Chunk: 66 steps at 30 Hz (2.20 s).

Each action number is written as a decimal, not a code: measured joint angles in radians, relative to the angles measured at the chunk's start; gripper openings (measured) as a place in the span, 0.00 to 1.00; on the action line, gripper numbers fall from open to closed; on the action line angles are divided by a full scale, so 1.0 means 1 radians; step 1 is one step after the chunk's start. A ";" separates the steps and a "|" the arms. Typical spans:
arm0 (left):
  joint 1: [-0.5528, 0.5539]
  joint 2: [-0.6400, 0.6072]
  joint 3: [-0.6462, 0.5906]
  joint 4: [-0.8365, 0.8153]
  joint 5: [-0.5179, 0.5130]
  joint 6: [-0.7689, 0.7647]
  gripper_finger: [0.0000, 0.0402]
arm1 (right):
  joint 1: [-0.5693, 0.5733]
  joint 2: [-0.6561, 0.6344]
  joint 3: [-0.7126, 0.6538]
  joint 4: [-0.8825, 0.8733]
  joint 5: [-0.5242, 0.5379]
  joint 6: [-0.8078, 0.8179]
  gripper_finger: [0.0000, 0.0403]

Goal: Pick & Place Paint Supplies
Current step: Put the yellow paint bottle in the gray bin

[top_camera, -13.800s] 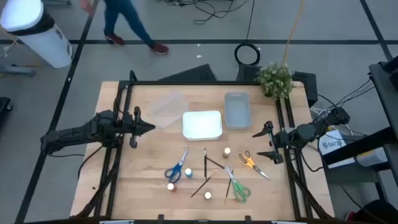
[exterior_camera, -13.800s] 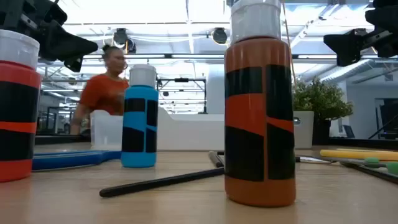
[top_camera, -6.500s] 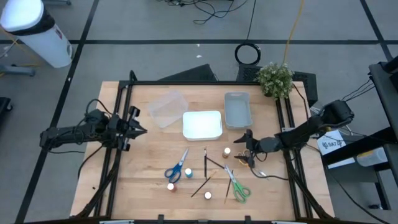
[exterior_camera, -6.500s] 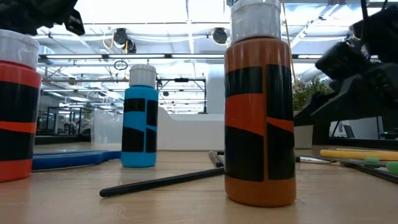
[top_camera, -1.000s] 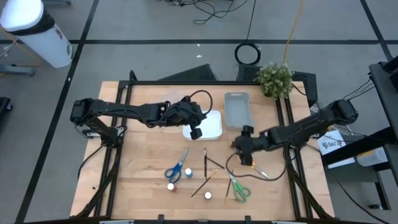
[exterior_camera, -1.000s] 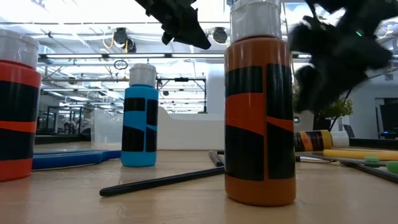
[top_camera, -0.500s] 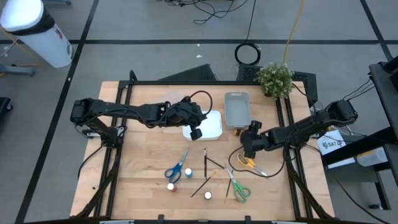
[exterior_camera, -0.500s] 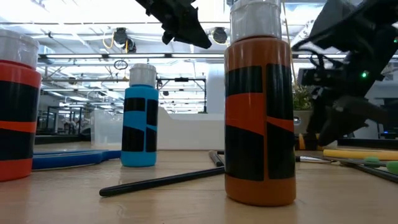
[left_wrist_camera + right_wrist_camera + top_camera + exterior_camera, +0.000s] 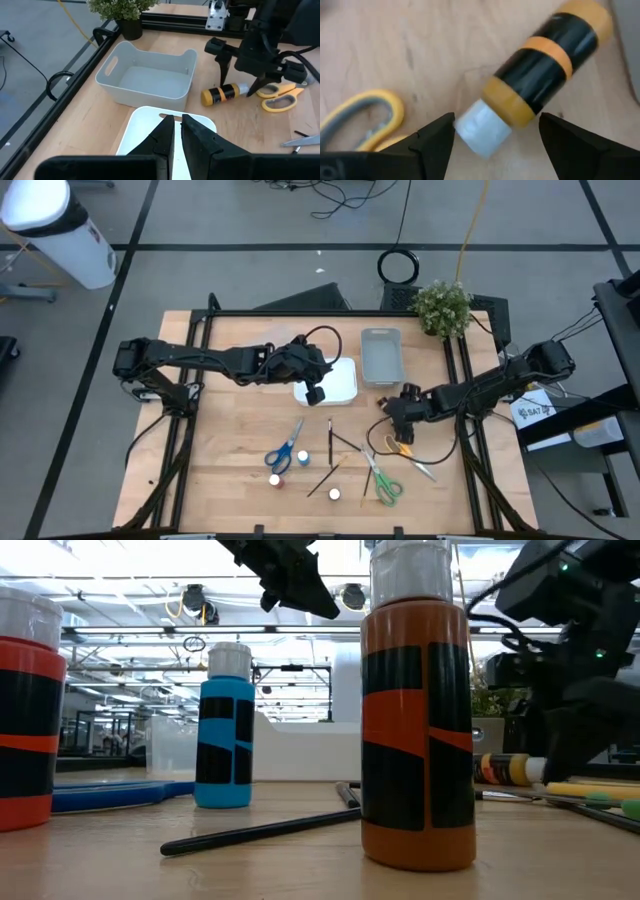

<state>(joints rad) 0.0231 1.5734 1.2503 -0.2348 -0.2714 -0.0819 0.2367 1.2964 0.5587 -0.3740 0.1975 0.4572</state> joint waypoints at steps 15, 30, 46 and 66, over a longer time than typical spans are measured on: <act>0.000 0.000 0.000 0.000 0.000 -0.002 0.12 | 0.001 -0.003 -0.055 0.029 0.065 0.141 0.42; -0.081 0.113 -0.001 0.170 0.216 0.164 0.44 | 0.047 -0.060 0.167 0.022 -0.017 -0.179 0.26; -0.103 0.166 -0.001 0.184 0.264 0.194 0.64 | 0.063 -0.062 0.223 0.172 0.149 -0.429 0.26; -0.099 0.166 -0.001 0.201 0.262 0.228 0.32 | 0.066 -0.062 0.223 0.248 0.199 -0.491 0.30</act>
<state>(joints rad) -0.0761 1.7392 1.2495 -0.0342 -0.0091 0.1456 0.3027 1.2343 0.7815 -0.1264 0.3970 -0.0336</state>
